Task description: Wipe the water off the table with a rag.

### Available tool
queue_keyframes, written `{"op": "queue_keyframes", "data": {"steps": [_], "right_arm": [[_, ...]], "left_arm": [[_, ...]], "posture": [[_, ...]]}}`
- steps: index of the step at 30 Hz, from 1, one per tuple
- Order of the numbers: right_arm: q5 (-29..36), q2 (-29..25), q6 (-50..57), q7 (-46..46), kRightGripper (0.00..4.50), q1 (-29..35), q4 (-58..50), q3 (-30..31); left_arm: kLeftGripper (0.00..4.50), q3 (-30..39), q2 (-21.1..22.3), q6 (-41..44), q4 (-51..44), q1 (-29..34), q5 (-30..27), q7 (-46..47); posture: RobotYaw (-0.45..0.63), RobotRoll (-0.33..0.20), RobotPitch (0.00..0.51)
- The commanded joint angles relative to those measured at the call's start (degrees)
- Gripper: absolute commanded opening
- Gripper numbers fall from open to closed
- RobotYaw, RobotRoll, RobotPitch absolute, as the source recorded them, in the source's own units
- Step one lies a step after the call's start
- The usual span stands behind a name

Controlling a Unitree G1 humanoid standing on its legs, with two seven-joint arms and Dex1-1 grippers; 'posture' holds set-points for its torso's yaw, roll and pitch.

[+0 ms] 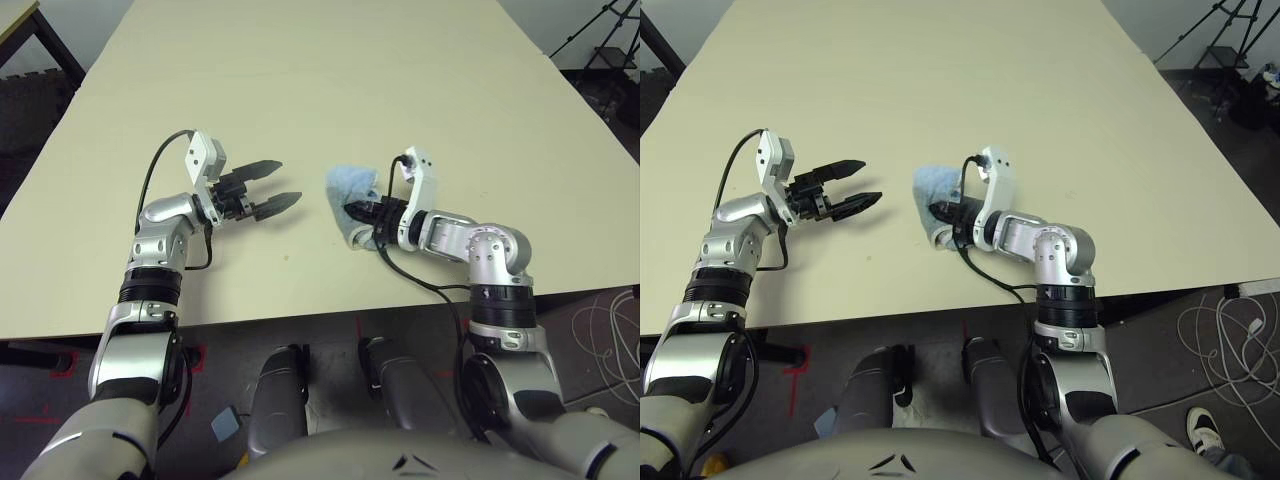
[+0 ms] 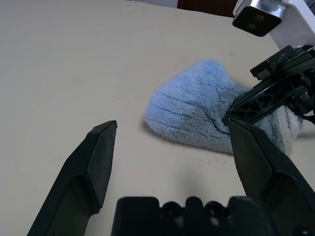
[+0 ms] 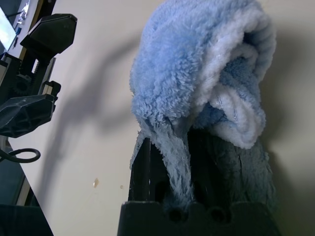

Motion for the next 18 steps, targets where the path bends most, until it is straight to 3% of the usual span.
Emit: {"op": "queue_keyframes", "data": {"steps": [1,11,18], "right_arm": [[-1.0,1.0,-0.1,0.9,0.09,0.5,3.5,3.1],[-4.2,-10.6,-9.5,3.6,0.09,-6.4,12.7,-1.5],[-7.7,-19.1,-14.4,8.6,0.09,-8.8,15.3,1.0]], "left_arm": [[4.5,0.5,0.7,0.2,-1.0,0.6,0.0,0.0],[4.5,0.2,0.4,-0.2,-0.1,0.1,0.3,-0.2],[4.5,0.0,0.0,-0.9,1.6,-1.4,0.7,-0.3]], "posture": [[-0.18,0.0,0.154],[-0.2,0.0,0.146],[-0.21,0.0,0.138]]}}
